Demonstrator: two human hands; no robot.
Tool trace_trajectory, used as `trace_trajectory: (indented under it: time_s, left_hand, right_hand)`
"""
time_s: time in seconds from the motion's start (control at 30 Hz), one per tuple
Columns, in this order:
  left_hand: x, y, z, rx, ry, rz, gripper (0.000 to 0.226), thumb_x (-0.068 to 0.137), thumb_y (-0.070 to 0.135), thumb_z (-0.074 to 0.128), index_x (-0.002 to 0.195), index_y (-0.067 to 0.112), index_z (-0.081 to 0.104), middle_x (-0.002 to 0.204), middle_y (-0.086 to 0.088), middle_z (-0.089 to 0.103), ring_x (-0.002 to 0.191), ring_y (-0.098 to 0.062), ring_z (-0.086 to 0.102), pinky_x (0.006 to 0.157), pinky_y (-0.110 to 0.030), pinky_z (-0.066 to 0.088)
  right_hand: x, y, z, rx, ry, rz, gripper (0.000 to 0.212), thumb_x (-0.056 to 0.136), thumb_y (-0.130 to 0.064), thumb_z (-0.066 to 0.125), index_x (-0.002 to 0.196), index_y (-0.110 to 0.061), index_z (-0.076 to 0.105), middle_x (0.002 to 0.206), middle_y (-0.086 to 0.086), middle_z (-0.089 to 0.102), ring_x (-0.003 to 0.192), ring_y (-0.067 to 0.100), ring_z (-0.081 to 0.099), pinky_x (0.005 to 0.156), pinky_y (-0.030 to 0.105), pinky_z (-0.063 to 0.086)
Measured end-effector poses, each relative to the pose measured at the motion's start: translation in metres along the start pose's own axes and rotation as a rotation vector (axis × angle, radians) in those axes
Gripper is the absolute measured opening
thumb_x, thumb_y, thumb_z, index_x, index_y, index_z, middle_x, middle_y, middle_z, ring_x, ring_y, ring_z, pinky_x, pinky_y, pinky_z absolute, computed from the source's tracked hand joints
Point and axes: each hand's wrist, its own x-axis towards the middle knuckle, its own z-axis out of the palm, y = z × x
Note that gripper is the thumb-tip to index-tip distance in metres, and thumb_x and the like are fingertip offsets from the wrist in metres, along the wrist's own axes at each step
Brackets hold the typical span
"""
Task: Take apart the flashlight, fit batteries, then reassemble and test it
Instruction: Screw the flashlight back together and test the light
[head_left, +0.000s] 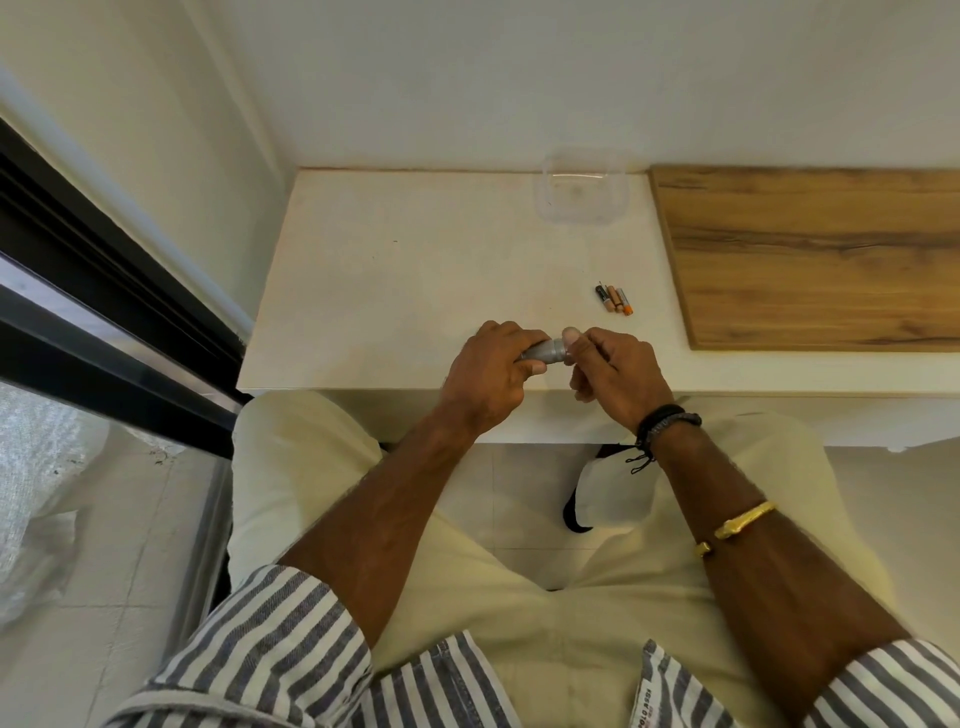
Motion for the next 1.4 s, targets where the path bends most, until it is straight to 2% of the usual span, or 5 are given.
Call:
trace_trajectory:
  time_s: [0.13, 0.27, 0.97, 1.23, 1.4]
  left_hand:
    - [0.0, 0.0, 0.002, -0.002, -0.004, -0.004, 0.027, 0.098, 0.022, 0.056, 0.123, 0.018, 0.063, 0.106, -0.004, 0.065, 0.094, -0.018, 0.048, 0.081, -0.034, 0.042]
    - [0.001, -0.004, 0.001, 0.009, 0.001, -0.048, 0.027, 0.098, 0.023, 0.056, 0.124, 0.017, 0.063, 0.107, -0.004, 0.066, 0.094, -0.017, 0.048, 0.081, -0.033, 0.043]
    - [-0.001, -0.002, 0.007, 0.019, 0.099, -0.085, 0.022, 0.093, 0.027, 0.063, 0.113, 0.018, 0.068, 0.099, 0.001, 0.07, 0.087, -0.013, 0.051, 0.076, -0.034, 0.048]
    - [0.0, 0.002, 0.007, -0.049, 0.206, -0.006, 0.031, 0.09, 0.033, 0.069, 0.119, 0.02, 0.068, 0.1, 0.003, 0.072, 0.09, -0.013, 0.057, 0.079, -0.03, 0.049]
    - [0.001, 0.006, 0.006, -0.312, 0.305, -0.134, 0.036, 0.094, 0.032, 0.066, 0.124, 0.013, 0.067, 0.115, 0.0, 0.073, 0.101, -0.01, 0.067, 0.087, -0.023, 0.054]
  right_hand:
    - [0.0, -0.001, 0.001, 0.147, 0.01, 0.062, 0.047, 0.102, -0.053, 0.042, 0.108, -0.014, 0.068, 0.085, 0.008, 0.075, 0.064, 0.018, 0.074, 0.061, 0.03, 0.063]
    - [0.001, 0.001, -0.003, 0.134, -0.079, -0.081, 0.032, 0.098, -0.019, 0.066, 0.129, -0.015, 0.062, 0.111, 0.007, 0.073, 0.086, 0.02, 0.076, 0.074, 0.034, 0.064]
    - [-0.001, -0.006, 0.018, -0.175, 0.125, -0.136, 0.025, 0.107, -0.029, 0.049, 0.106, -0.007, 0.061, 0.077, -0.002, 0.068, 0.064, 0.013, 0.066, 0.068, 0.036, 0.06]
    - [-0.004, -0.012, 0.027, 0.455, 0.195, 0.122, 0.029, 0.09, -0.024, 0.075, 0.115, -0.01, 0.067, 0.097, 0.005, 0.075, 0.088, 0.02, 0.073, 0.077, 0.035, 0.063]
    - [0.001, -0.014, 0.034, 1.107, 0.21, 0.362, 0.033, 0.099, -0.023, 0.063, 0.126, -0.005, 0.058, 0.11, 0.013, 0.072, 0.106, 0.03, 0.071, 0.092, 0.046, 0.06]
